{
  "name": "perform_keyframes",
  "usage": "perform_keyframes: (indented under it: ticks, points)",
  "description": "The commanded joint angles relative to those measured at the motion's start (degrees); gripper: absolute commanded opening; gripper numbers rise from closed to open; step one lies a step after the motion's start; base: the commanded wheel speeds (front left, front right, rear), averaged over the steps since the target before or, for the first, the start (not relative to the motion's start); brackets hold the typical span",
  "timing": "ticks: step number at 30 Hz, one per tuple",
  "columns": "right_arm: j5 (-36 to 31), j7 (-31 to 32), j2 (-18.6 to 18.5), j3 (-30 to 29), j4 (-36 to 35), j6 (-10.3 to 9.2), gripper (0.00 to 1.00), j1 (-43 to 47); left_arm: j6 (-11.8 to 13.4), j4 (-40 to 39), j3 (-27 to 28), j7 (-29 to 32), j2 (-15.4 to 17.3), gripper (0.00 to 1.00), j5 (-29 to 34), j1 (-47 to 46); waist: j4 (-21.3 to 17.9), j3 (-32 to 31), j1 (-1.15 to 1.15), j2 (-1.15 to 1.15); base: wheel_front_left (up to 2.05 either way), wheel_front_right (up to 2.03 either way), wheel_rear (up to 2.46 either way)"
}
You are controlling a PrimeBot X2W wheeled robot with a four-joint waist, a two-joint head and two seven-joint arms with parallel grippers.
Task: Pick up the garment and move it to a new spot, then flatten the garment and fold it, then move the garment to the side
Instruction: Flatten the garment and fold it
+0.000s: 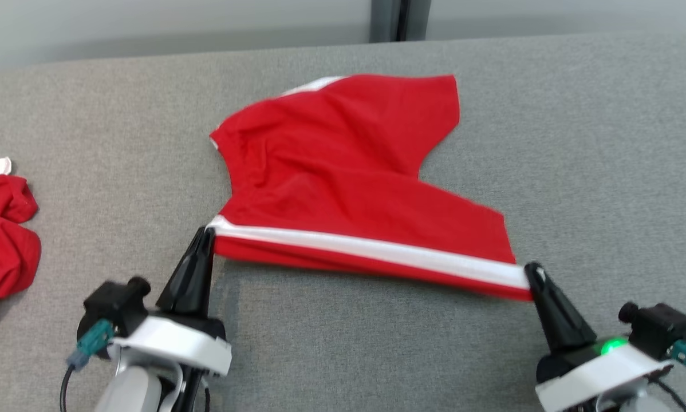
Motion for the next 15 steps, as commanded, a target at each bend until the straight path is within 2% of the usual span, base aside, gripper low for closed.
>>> perform_keyframes:
  ticks: [1, 9, 15]
  points:
    - [-0.56, 0.73, -0.43, -0.95, -0.69, -0.19, 0.0, 1.85, 1.21, -1.29, 1.07, 0.35, 1.18, 0.0, -0.45, 1.57, -0.64, -1.64, 0.0, 0.0, 0.0, 0.0, 0.0]
    - [-3.76, 8.58, 2.35, -4.35, -10.48, -0.18, 0.0, 13.69, 6.44, -15.63, 2.12, 6.16, 2.45, 0.0, -1.51, 16.33, -1.61, -5.59, 0.0, 0.0, 0.0, 0.0, 0.0]
    - [-5.97, 13.95, 4.44, -7.45, -16.41, -0.2, 0.0, 19.42, 9.26, -24.07, 2.59, 10.8, 4.25, 0.0, -1.97, 24.21, -1.88, -7.21, 0.0, 0.0, 0.0, 0.0, 0.0]
